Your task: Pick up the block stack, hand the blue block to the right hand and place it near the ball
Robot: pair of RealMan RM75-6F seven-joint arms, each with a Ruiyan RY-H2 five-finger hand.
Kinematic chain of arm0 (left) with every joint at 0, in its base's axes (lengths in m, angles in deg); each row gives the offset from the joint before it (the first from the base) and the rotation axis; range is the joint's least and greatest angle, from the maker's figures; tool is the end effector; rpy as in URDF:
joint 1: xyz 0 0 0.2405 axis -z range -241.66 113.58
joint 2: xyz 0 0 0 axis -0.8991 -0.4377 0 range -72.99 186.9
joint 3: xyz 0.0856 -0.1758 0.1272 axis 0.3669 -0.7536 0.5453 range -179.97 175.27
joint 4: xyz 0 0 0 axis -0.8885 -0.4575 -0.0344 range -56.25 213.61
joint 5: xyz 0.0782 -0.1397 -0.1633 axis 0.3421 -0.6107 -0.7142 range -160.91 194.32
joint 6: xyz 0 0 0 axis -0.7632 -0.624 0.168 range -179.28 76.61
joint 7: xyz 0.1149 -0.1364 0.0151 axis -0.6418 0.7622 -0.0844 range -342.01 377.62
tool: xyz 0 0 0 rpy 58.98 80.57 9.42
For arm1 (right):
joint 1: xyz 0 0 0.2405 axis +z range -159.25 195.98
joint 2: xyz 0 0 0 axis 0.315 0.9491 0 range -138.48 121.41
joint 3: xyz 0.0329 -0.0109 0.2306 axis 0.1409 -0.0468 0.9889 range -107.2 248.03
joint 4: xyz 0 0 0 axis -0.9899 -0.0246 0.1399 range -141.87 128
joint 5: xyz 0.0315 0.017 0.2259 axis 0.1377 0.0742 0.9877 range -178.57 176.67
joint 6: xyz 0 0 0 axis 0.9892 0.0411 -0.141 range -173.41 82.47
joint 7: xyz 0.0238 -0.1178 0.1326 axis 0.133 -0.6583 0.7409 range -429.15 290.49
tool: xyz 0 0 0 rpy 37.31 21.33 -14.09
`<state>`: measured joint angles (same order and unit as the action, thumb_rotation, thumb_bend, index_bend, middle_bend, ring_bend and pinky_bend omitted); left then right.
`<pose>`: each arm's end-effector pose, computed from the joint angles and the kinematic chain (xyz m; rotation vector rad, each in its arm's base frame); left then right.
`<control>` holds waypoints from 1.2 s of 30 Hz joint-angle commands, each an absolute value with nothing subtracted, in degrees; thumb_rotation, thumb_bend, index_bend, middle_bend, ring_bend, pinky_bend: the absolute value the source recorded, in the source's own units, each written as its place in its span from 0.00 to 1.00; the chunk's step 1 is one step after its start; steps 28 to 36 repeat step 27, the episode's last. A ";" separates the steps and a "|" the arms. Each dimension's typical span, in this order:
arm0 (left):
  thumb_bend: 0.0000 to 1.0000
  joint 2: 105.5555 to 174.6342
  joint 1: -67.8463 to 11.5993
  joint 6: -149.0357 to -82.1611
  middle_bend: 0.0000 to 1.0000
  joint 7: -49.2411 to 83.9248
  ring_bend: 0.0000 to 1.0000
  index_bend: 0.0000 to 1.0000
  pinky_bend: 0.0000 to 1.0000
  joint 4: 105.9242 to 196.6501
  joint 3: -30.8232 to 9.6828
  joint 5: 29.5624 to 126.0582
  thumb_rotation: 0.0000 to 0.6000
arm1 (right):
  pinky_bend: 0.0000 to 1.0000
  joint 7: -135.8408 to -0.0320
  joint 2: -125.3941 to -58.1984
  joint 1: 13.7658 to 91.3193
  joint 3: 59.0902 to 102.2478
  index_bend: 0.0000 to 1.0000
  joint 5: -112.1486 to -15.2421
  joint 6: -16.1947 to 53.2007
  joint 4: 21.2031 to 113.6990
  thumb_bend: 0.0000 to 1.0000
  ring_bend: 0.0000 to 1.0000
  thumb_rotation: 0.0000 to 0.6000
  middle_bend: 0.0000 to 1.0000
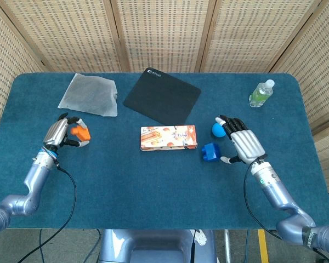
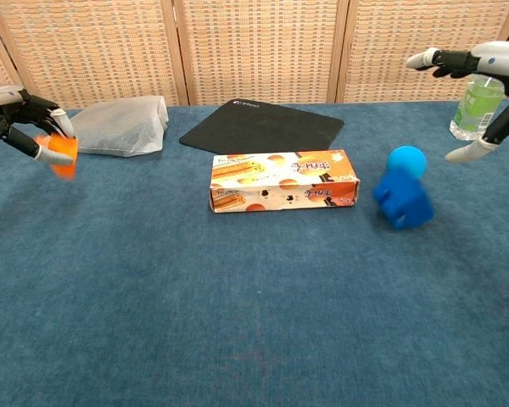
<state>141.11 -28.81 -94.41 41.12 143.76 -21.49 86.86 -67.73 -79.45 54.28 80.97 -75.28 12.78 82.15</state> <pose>-0.2432 0.4286 0.0310 -1.3939 -1.4321 -1.0974 -0.1715 -0.3749 0.0579 1.7229 -0.9858 1.0652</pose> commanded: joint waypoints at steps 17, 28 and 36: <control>0.00 124.46 -51.07 -128.88 0.00 26.48 0.00 0.00 0.00 168.54 -13.47 91.56 1.00 | 0.00 -62.71 -75.43 34.41 72.52 0.00 -91.25 42.01 73.72 0.00 0.00 1.00 0.00; 0.00 121.41 -58.99 -135.78 0.00 20.65 0.00 0.00 0.00 175.82 -5.55 96.14 1.00 | 0.00 -67.72 -77.26 28.88 71.17 0.00 -90.97 45.91 70.97 0.00 0.00 1.00 0.00; 0.00 121.41 -58.99 -135.78 0.00 20.65 0.00 0.00 0.00 175.82 -5.55 96.14 1.00 | 0.00 -67.72 -77.26 28.88 71.17 0.00 -90.97 45.91 70.97 0.00 0.00 1.00 0.00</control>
